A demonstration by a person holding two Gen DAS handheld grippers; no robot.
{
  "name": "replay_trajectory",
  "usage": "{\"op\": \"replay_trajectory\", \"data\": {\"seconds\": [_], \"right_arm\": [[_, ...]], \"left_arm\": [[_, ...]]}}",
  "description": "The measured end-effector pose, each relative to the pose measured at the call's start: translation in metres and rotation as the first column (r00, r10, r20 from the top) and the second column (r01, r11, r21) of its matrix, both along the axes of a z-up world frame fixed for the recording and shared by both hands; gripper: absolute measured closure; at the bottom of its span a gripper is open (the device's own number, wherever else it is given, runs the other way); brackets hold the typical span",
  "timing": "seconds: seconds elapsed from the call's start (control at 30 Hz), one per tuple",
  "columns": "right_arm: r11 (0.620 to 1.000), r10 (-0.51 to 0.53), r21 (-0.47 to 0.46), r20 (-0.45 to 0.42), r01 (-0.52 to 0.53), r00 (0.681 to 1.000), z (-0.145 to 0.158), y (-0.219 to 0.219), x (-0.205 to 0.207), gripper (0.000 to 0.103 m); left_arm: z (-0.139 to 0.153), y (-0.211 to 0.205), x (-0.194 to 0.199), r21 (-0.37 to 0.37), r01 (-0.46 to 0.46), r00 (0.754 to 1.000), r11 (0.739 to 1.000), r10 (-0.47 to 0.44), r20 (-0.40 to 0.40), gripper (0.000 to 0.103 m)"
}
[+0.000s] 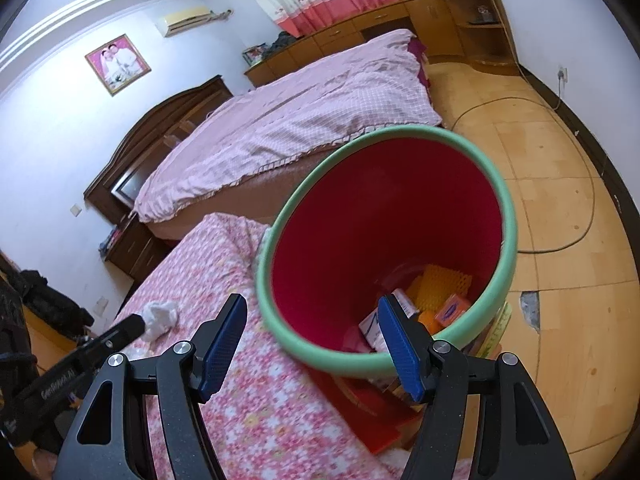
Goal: Collect trash
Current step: 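Withdraw both open tools from the bucket back toward the bed, then close the left tool on the clear plastic bag and lift it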
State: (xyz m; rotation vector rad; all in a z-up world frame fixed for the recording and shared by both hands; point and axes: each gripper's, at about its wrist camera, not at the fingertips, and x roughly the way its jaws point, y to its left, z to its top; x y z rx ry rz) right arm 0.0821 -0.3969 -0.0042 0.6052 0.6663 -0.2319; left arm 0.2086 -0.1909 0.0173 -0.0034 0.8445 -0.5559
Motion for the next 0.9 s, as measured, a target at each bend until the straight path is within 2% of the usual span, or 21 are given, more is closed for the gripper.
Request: {"op": "replay_trajectory", "data": {"seconds": [0.2, 0.43, 0.53, 0.67, 0.9], "right_arm": [[1.0, 0.029, -0.008, -0.025, -0.029, 0.999, -0.002, 0.02, 0.009, 0.034], [0.998, 0.064, -0.021, -0.066, -0.065, 0.996, 0.004, 0.041, 0.021, 0.034], [0.997, 0.058, -0.05, -0.097, -0.063, 0.994, 0.008, 0.046, 0.018, 0.034], [0.995, 0.067, -0.065, -0.135, -0.076, 0.989, 0.008, 0.051, 0.015, 0.034], [0.995, 0.06, -0.073, -0.156, -0.072, 0.986, 0.0, 0.052, 0.014, 0.034]], "left_arm": [[-0.007, 0.051, 0.018, 0.039, -0.095, 0.993, 0.995, 0.097, -0.062, 0.046], [-0.02, 0.096, 0.039, 0.092, -0.194, 0.978, 0.977, 0.199, -0.054, 0.046], [-0.031, 0.106, 0.051, 0.109, -0.222, 0.971, 0.969, 0.23, -0.072, 0.046], [-0.048, 0.116, 0.068, 0.168, -0.258, 0.956, 0.951, 0.276, -0.097, 0.046], [-0.072, 0.12, 0.078, 0.168, -0.246, 0.947, 0.954, 0.274, -0.168, 0.046]]}}
